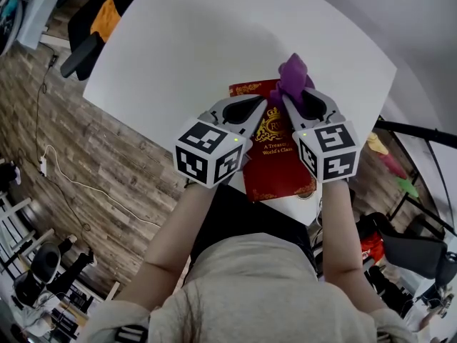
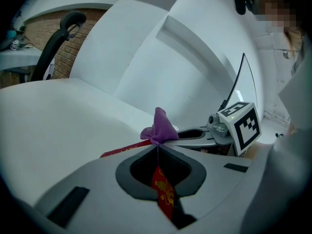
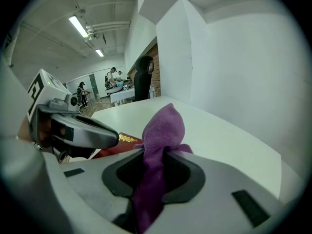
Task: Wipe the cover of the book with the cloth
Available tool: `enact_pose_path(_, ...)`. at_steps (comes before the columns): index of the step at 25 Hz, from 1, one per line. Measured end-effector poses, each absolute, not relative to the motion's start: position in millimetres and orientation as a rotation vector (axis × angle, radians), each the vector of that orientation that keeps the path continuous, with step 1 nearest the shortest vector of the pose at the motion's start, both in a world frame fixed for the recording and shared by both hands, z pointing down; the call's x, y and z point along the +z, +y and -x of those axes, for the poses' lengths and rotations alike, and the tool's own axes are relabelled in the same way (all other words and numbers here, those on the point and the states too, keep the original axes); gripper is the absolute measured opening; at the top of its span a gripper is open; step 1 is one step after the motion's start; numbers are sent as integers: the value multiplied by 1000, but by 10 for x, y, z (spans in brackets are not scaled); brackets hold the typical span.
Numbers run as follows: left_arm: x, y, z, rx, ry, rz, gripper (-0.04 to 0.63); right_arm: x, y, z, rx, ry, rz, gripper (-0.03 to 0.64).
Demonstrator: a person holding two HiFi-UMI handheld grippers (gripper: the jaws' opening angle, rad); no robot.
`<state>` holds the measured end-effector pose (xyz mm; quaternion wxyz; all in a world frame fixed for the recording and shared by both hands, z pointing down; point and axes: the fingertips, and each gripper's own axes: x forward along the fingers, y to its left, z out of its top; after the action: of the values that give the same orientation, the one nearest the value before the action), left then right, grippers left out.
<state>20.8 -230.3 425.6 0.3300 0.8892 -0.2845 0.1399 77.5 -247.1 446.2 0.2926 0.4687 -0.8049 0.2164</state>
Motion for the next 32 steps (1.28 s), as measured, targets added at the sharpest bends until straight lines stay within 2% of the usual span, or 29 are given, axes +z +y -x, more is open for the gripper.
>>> enact_pose_path(32, 4331, -1732, -247, 342, -834, -2279, 25, 4493, -1821, -800, 541, -2179, -1165, 106)
